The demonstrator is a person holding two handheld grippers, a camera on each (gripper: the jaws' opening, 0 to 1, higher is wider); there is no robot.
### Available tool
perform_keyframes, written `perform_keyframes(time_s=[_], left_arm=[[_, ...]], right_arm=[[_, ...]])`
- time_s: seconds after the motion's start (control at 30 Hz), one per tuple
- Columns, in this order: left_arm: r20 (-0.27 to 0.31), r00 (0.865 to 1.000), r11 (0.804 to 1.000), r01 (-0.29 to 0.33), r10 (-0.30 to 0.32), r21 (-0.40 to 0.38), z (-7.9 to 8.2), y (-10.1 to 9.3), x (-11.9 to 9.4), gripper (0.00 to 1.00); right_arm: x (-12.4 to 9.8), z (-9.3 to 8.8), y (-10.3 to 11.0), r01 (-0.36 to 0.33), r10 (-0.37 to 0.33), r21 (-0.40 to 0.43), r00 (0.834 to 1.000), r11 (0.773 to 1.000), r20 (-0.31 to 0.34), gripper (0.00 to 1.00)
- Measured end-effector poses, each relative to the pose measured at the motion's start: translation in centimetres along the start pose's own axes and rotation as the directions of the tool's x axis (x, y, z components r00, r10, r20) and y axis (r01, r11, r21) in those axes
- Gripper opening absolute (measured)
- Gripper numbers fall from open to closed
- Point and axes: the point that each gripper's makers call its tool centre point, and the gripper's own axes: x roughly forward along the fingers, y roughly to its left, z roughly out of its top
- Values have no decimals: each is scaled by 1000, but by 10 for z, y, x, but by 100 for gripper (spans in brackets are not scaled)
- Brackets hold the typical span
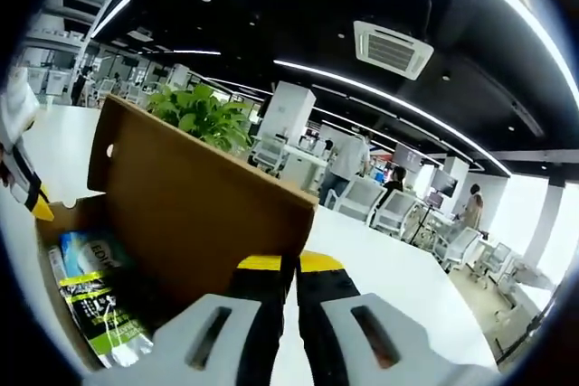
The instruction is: Operate the shoe box by opening the lid, removing the specified soft item, and placing it in the target area until the item is outside and the box remains undamaged.
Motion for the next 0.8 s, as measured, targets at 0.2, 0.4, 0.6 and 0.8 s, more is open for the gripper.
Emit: perform_keyframes(time_s=[0.2,0.4,0.6,0.8], left_arm=[[-2,1000,1000,-3,3,1,0,0,1,5],[-7,1000,1000,8,-8,0,-1,-1,-1,5],[-9,1000,1000,10,-10,-4,-1,0,0,5],[-7,1000,1000,10,-10,-17,-1,-1,-1,5]], right_arm=[[11,1,-3,-1,1,9,1000,1000,-4,2],[30,-1,-6,-7,7,21,1000,1000,-10,2],[41,-5,-8,-13,14,21,1000,1000,-22,2],[50,-8,-10,-13,14,18,999,1000,-34,2]])
